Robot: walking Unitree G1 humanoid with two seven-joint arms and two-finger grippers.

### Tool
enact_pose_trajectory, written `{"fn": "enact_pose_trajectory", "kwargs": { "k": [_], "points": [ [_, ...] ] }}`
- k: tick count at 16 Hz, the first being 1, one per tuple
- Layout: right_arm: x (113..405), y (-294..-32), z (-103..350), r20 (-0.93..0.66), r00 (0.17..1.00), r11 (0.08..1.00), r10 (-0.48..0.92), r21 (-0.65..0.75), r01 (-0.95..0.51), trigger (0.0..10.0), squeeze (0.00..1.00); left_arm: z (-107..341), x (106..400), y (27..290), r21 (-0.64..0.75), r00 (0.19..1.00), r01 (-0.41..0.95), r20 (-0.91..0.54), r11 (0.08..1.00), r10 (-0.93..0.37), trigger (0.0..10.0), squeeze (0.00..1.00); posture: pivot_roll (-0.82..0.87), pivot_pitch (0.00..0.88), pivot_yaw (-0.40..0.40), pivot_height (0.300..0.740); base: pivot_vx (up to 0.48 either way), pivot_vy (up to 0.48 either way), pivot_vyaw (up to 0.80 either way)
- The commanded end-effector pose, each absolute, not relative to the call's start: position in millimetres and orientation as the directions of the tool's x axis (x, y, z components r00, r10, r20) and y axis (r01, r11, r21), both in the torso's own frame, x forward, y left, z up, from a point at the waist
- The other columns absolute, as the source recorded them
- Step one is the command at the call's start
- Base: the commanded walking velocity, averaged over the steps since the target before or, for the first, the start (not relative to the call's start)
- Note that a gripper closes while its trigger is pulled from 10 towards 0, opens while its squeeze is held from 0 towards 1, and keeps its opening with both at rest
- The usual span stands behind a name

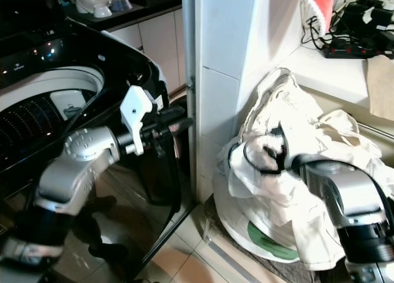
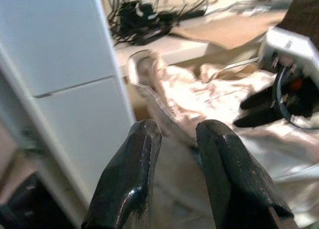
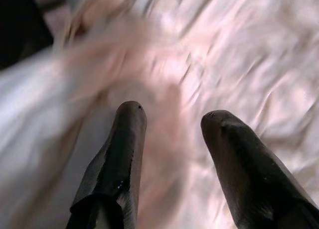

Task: Clothes washing

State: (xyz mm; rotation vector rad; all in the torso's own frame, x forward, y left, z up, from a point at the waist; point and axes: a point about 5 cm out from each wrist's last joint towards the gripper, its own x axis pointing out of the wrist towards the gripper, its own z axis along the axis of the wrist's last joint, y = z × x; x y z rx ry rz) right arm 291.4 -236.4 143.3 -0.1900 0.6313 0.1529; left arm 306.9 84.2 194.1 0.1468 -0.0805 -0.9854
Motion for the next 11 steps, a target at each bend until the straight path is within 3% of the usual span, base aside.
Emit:
{"fn": "enact_pose_trajectory", "kwargs": {
  "k": [1,2,4,5,7,8,11],
  "points": [
    [290.0,-234.8,147.1,-0.601,0.793,0.968,0.099,-0.126,-0.216,10.0,1.00,197.6,303.7,85.7,0.157,0.544,0.828,0.015,0.539,-0.839,10.0,0.00,-0.06,0.000,0.070,0.740,0.000,0.000,0.00],
    [286.0,-236.1,137.3,-0.647,0.757,0.969,0.098,-0.110,-0.219,10.0,1.00,193.5,287.2,80.8,0.101,0.439,0.894,-0.009,0.436,-0.898,10.0,0.00,-0.06,0.000,0.065,0.740,0.000,0.000,0.00],
    [283.8,-233.9,129.9,-0.675,0.729,0.965,0.119,-0.095,-0.246,10.0,0.94,190.1,278.2,78.7,0.072,0.374,0.926,-0.028,0.371,-0.927,10.0,0.00,-0.06,0.000,0.065,0.740,0.000,0.000,0.00],
    [280.4,-231.3,122.8,-0.703,0.696,0.953,0.148,-0.086,-0.290,10.0,0.00,185.0,271.5,78.0,0.052,0.326,0.945,-0.057,0.323,-0.944,10.0,0.00,-0.06,0.000,0.061,0.740,0.000,0.000,0.00],
    [279.2,-230.9,117.5,-0.711,0.687,0.956,0.151,-0.072,-0.284,10.0,0.00,179.5,262.8,78.1,0.041,0.271,0.963,-0.094,0.268,-0.958,10.0,0.00,-0.05,0.000,0.053,0.740,0.000,0.000,0.00],
    [279.6,-232.6,116.2,-0.709,0.690,0.963,0.144,-0.060,-0.262,0.0,0.00,178.5,261.2,78.5,0.038,0.273,0.962,-0.101,0.270,-0.957,10.0,0.00,-0.05,0.000,0.049,0.740,0.000,0.000,0.00],
    [279.3,-235.8,114.0,-0.713,0.686,0.969,0.143,-0.041,-0.245,0.0,0.00,177.2,260.3,80.7,0.020,0.276,0.961,-0.110,0.276,-0.955,10.0,0.00,-0.05,0.000,0.048,0.740,0.000,0.000,0.00]
  ]
}}
